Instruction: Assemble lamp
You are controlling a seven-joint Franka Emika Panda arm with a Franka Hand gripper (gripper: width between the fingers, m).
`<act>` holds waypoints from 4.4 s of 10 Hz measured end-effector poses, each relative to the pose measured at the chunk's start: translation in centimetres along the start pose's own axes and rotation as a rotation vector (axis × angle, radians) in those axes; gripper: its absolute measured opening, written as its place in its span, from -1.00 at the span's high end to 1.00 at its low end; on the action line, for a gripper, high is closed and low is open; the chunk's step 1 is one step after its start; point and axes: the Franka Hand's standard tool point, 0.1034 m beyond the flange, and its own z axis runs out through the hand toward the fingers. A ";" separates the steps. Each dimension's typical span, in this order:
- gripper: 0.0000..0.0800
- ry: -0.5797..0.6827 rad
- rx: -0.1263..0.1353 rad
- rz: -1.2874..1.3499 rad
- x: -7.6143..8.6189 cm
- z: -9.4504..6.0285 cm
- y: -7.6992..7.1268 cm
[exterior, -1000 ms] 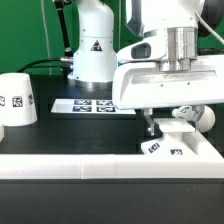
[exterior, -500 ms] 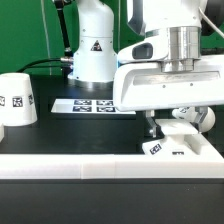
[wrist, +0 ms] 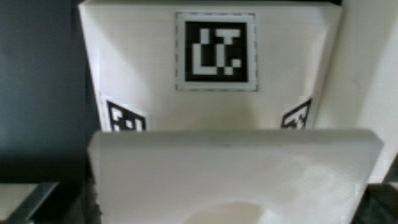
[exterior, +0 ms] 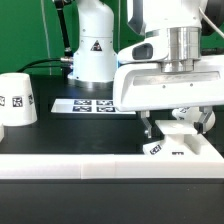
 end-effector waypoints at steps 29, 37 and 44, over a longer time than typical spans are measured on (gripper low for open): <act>-0.75 -0.062 0.072 -0.475 -12.0 -4.4 -12.5; -0.75 -0.422 0.040 -0.449 -12.6 -4.3 -12.0; -0.75 -0.903 -0.029 -0.461 -14.0 -4.3 -11.1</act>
Offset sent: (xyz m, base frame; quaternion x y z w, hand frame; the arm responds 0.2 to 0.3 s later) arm -0.0708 -0.0068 0.0350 0.0083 -0.0366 0.0243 0.9990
